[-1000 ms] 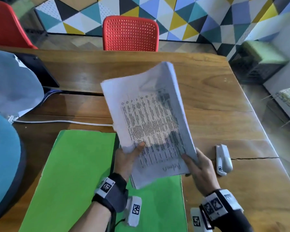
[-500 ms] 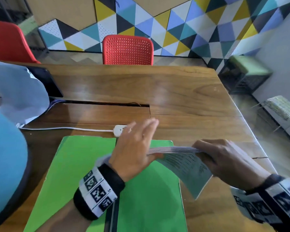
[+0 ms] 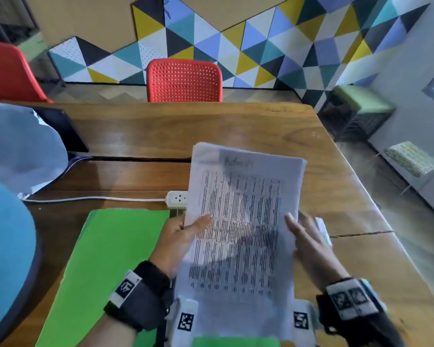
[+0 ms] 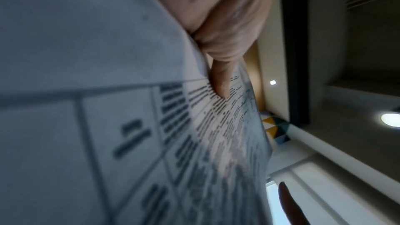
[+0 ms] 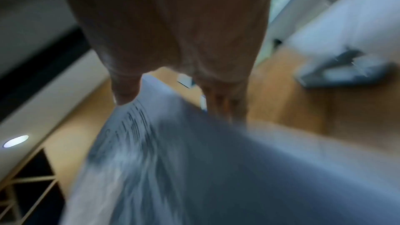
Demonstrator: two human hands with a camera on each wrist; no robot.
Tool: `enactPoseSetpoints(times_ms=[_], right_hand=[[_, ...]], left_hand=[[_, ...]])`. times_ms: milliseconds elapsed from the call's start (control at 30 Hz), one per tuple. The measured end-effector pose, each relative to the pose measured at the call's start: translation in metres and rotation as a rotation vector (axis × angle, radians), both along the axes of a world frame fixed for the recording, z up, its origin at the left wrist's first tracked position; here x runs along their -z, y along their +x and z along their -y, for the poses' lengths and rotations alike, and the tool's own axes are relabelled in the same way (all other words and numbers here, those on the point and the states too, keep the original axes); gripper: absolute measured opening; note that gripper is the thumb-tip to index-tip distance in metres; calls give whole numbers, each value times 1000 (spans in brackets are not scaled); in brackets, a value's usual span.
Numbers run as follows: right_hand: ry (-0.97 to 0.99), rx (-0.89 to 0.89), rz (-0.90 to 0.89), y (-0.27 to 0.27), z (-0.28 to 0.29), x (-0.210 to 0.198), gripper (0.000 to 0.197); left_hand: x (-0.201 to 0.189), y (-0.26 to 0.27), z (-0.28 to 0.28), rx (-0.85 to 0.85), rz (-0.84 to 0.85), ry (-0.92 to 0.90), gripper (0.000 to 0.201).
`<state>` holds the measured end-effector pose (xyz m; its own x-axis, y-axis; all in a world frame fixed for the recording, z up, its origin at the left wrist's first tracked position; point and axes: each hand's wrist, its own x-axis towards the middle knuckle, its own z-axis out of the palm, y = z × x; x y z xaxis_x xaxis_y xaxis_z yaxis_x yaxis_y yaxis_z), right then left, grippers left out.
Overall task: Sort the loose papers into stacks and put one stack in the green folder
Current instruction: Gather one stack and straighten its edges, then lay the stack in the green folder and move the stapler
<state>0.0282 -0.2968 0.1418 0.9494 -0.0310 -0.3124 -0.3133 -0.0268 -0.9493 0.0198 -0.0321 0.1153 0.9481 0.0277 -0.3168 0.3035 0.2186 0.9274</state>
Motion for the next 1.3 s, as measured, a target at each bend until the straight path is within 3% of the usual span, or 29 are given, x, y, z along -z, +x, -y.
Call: enactPoseSetpoints(times_ms=[67, 167, 267, 333, 400, 533, 567, 700, 800, 900, 1100, 1300], right_hand=[[54, 23, -80, -1, -13, 37, 49], [-183, -86, -90, -1, -26, 80, 49], [-323, -189, -145, -8, -27, 110, 19], [-366, -176, -199, -11, -21, 125, 19], [-415, -163, -231, -8, -14, 135, 25], [-333, -58, -238, 13, -10, 137, 33], [-314, -52, -229, 23, -10, 135, 36], [-236, -91, -181, 63, -11, 130, 50], [-194, -93, -108, 87, -16, 129, 45], [-232, -110, -20, 104, -17, 139, 35], [-318, 19, 41, 101, -20, 165, 16], [-293, 96, 21, 86, -16, 171, 18]], left_hand=[[23, -9, 7, 40, -130, -11, 38], [59, -28, 23, 66, -297, 214, 69], [87, -46, 28, 34, -459, 374, 87], [97, -47, 24, 23, -501, 429, 92], [105, -39, 16, 21, -483, 476, 87], [106, 2, 0, -78, -312, 457, 43], [103, 17, -2, -119, -278, 422, 40], [103, 65, -1, -156, -202, 301, 43], [113, 78, 7, -137, -142, 361, 27], [122, 81, 11, -195, -70, 458, 23], [129, 74, 12, -279, -77, 497, 17], [130, 65, 20, -334, -97, 419, 15]])
